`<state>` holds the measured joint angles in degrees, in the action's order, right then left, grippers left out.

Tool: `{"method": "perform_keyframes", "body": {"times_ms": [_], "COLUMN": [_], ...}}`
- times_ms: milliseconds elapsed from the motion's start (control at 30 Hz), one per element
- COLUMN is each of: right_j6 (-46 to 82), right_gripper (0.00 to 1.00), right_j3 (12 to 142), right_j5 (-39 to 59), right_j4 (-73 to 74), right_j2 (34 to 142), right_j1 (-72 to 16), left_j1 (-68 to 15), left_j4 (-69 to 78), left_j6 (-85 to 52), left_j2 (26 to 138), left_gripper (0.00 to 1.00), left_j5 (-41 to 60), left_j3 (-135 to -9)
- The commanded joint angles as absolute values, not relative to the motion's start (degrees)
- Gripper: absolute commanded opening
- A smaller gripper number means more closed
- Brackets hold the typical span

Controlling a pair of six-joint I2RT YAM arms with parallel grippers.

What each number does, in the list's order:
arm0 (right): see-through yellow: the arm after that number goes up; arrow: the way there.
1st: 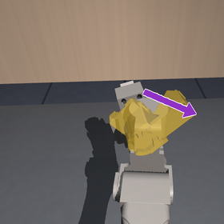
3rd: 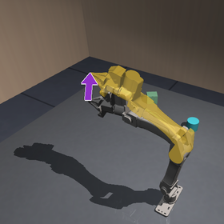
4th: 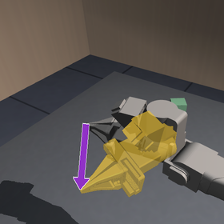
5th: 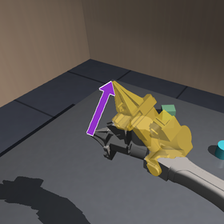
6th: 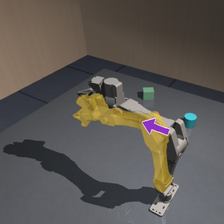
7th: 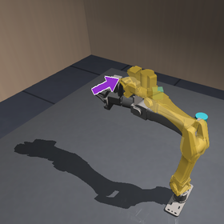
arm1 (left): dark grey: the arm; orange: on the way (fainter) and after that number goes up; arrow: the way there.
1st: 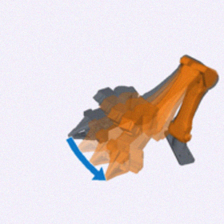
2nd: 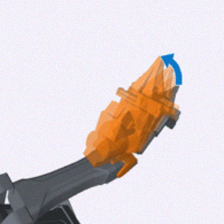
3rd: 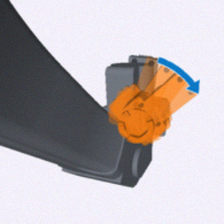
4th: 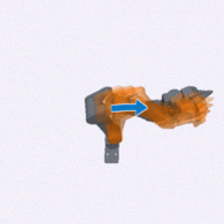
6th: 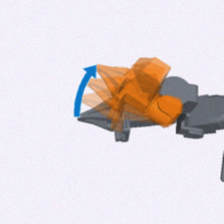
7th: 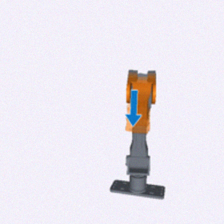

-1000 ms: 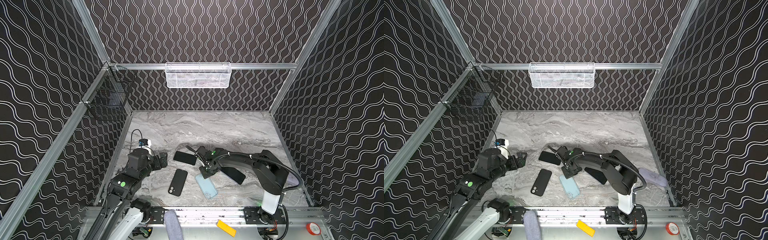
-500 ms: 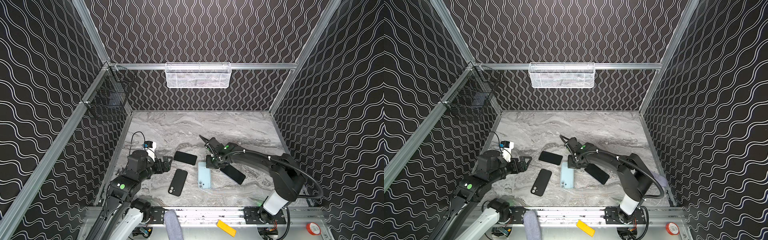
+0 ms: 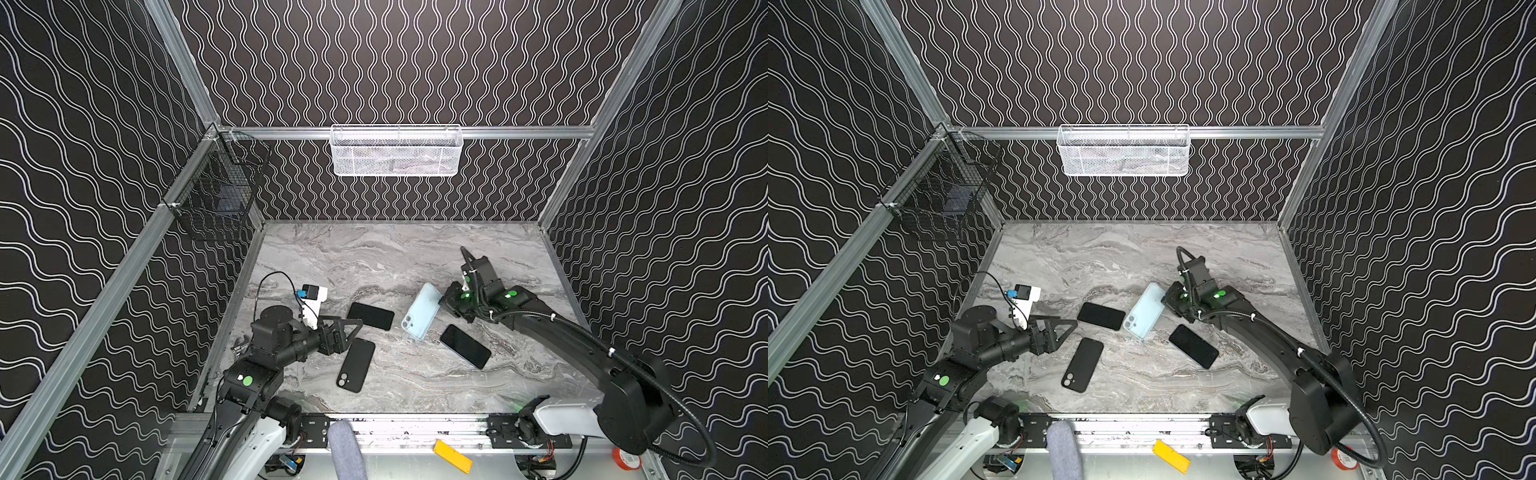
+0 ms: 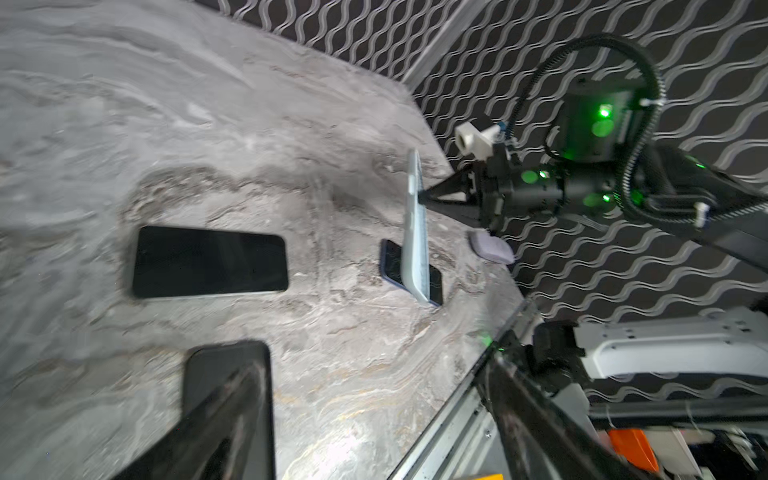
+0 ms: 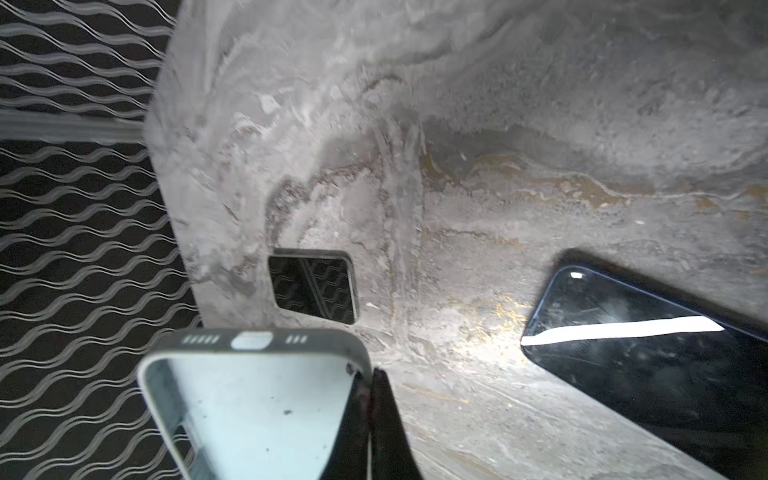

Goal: Put the phone into the phone case
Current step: 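Lift the light-blue case upright with the right gripper while the left gripper approaches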

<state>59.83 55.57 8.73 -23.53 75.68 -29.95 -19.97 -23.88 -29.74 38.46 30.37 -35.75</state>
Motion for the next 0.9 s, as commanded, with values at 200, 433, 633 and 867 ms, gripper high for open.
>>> {"method": "perform_keyframes", "body": {"times_ms": [200, 433, 633, 867], "right_j6": [75.67, 82.79, 84.37, 84.04], "right_gripper": [0.01, 0.01, 0.01, 0.01], "right_j3": [51.81, 48.65, 47.77, 46.86], "right_j5": [9.73, 9.85, 9.52, 8.43], "right_j4": [-10.81, -4.18, -3.48, -4.31], "right_j2": [69.37, 68.37, 66.95, 65.55], "right_j1": [-27.87, -27.77, -27.77, -27.74], "left_j1": [-22.38, -27.18, -36.7, -47.93], "left_j4": [-6.16, -1.5, -1.15, 1.66], "left_j6": [-35.64, -39.34, -35.14, -32.44], "left_j2": [38.42, 39.89, 45.71, 53.47], "left_gripper": [0.82, 0.73, 0.66, 0.65], "left_j5": [35.29, 24.3, 14.26, 5.66], "left_j3": [-32.8, -31.57, -33.42, -37.68]}}
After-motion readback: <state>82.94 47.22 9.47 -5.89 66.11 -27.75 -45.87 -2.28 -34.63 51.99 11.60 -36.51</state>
